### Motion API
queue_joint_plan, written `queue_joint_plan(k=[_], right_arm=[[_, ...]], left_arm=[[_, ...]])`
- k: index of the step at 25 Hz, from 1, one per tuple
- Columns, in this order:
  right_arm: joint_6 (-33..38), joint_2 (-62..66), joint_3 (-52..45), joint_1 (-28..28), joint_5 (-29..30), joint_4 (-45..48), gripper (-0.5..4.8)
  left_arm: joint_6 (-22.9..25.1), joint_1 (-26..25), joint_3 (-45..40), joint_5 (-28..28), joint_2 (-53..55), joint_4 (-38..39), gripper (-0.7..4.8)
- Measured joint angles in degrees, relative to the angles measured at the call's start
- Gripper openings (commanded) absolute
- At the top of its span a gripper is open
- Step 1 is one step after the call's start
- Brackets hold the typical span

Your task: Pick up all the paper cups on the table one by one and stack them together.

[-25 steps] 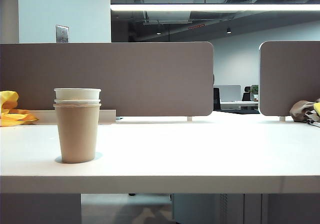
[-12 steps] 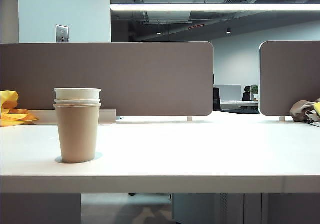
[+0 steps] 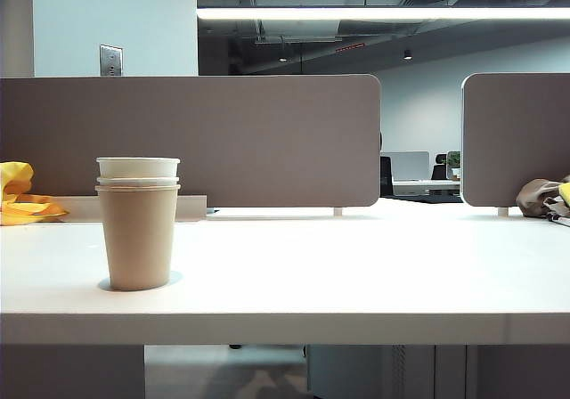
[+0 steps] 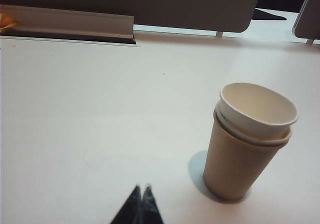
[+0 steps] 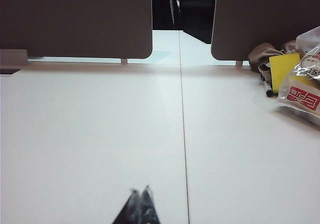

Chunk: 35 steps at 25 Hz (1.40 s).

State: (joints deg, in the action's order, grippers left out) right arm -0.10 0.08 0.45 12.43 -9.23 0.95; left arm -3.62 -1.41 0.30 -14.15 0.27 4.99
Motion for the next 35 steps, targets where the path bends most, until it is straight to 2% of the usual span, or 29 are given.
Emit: queue_joint_plan(k=[7, 14, 16, 24, 35], right_arm=[[0.0, 0.0, 0.0, -0.04, 0.31, 0.0, 0.0], [-0.04, 0.0, 0.0, 0.24, 6.91, -0.13, 0.0], [-0.02, -0.02, 0.0, 0.24, 7.72, -2.62, 0.0], [0.31, -0.02, 0.0, 0.24, 7.78, -9.62, 0.0], [0.31, -0.02, 0.0, 0.24, 7.78, -10.03, 0.0]], left_arm=[[0.0, 0.0, 0.0, 0.0, 0.0, 0.0, -0.05], [0.0, 0.0, 0.0, 0.0, 0.0, 0.0, -0.05], [0.0, 0.0, 0.0, 0.0, 0.0, 0.0, -0.06], [0.0, 0.0, 0.0, 0.0, 0.0, 0.0, -0.06], [0.0, 0.02, 0.0, 0.0, 0.0, 0.0, -0.06]])
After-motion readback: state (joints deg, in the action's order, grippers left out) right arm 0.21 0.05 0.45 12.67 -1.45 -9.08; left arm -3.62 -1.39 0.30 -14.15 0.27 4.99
